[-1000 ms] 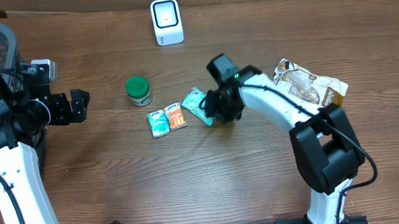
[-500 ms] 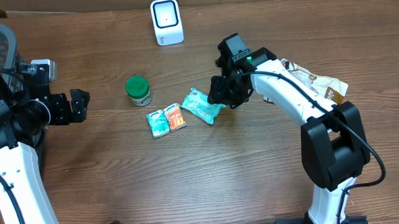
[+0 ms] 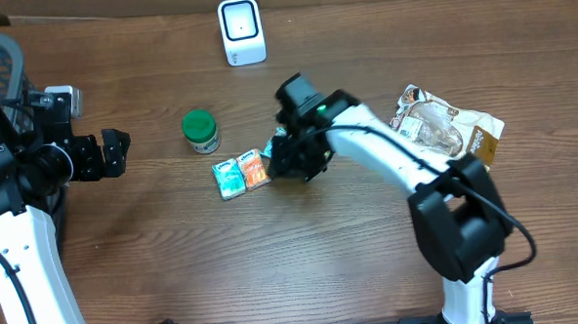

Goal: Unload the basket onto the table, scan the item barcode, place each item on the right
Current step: 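Grasp the mint-green wipes packet with the right gripper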

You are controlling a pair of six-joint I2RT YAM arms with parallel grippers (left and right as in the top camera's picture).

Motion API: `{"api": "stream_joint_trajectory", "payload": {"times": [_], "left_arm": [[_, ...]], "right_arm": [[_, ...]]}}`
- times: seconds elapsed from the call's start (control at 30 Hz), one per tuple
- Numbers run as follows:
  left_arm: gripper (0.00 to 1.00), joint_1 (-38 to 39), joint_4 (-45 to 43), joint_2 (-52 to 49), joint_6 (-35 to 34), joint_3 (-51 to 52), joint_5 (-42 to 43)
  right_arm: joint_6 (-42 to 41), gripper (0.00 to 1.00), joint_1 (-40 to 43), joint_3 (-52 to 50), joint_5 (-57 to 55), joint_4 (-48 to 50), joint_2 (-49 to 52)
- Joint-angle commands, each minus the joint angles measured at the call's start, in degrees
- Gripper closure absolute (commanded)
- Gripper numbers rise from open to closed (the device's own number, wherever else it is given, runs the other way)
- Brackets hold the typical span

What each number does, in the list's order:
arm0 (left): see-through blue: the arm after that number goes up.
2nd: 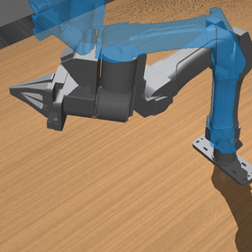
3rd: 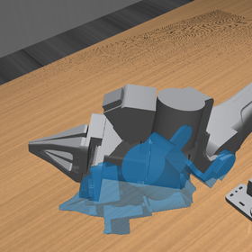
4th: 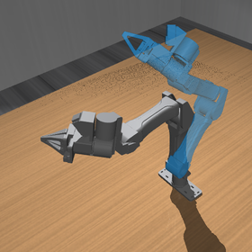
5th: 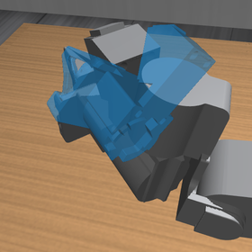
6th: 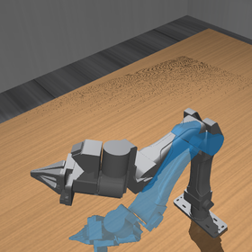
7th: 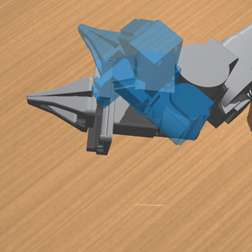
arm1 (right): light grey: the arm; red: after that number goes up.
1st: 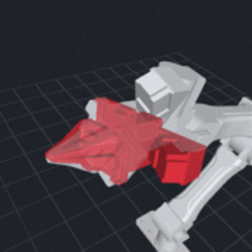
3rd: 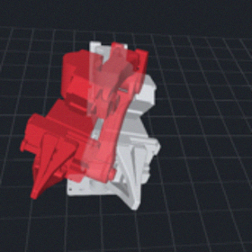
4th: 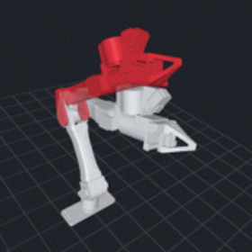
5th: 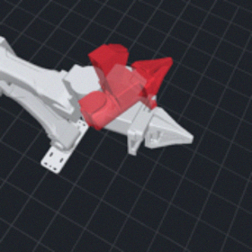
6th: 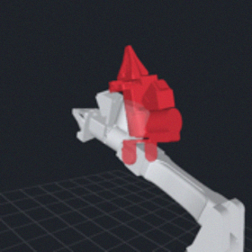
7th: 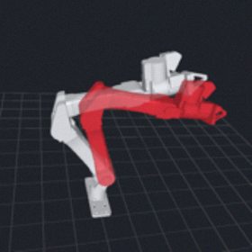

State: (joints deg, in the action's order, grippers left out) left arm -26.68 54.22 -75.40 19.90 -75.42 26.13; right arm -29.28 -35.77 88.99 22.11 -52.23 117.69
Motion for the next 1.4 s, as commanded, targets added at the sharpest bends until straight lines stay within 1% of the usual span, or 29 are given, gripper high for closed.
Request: {"api": "stream_joint_trajectory", "payload": {"times": [0.0,0.07,0.13,0.2,0.47,0.7,0.83,0.97,1.13,1.37], "left_arm": [[0.00,-0.3,-0.1,-0.3,0.5,-0.1,0.2],[0.00,-0.3,-0.1,-0.3,0.5,-0.1,0.3],[0.01,-0.3,-0.1,-0.3,0.5,-0.1,0.3],[0.00,-0.3,-0.1,-0.3,0.5,-0.1,0.3],[0.01,-0.3,-0.1,-0.3,0.5,-0.1,0.3],[0.00,-0.3,-0.1,-0.3,0.5,-0.1,0.2],[0.01,-0.3,-0.1,-0.3,0.5,-0.1,0.3],[0.00,-0.3,-0.1,-0.3,0.5,-0.1,0.2],[0.00,-0.3,-0.1,-0.3,0.5,-0.1,0.2],[0.01,-0.3,-0.1,-0.3,0.5,-0.1,0.3]], "right_arm": [[-5.5,0.66,-1.7,1.0,-3.3,2.2,3.0],[-6.5,0.67,-2.2,1.0,-4.7,4.0,4.0],[-8.4,0.67,-2.2,1.0,-8.0,4.2,4.7],[-8.5,0.67,-1.9,1.0,-10.1,4.0,5.1],[-8.2,0.67,1.3,1.0,-10.5,3.7,5.1],[-3.4,0.67,1.9,1.0,-9.7,3.6,5.1],[-1.5,0.66,3.8,1.0,-9.7,2.6,5.1],[2.5,0.66,7.6,1.4,-7.8,1.5,5.0],[12.2,0.66,12.1,4.0,-2.2,-1.4,5.0],[20.9,0.65,15.9,12.8,2.1,-14.5,4.5]]}}
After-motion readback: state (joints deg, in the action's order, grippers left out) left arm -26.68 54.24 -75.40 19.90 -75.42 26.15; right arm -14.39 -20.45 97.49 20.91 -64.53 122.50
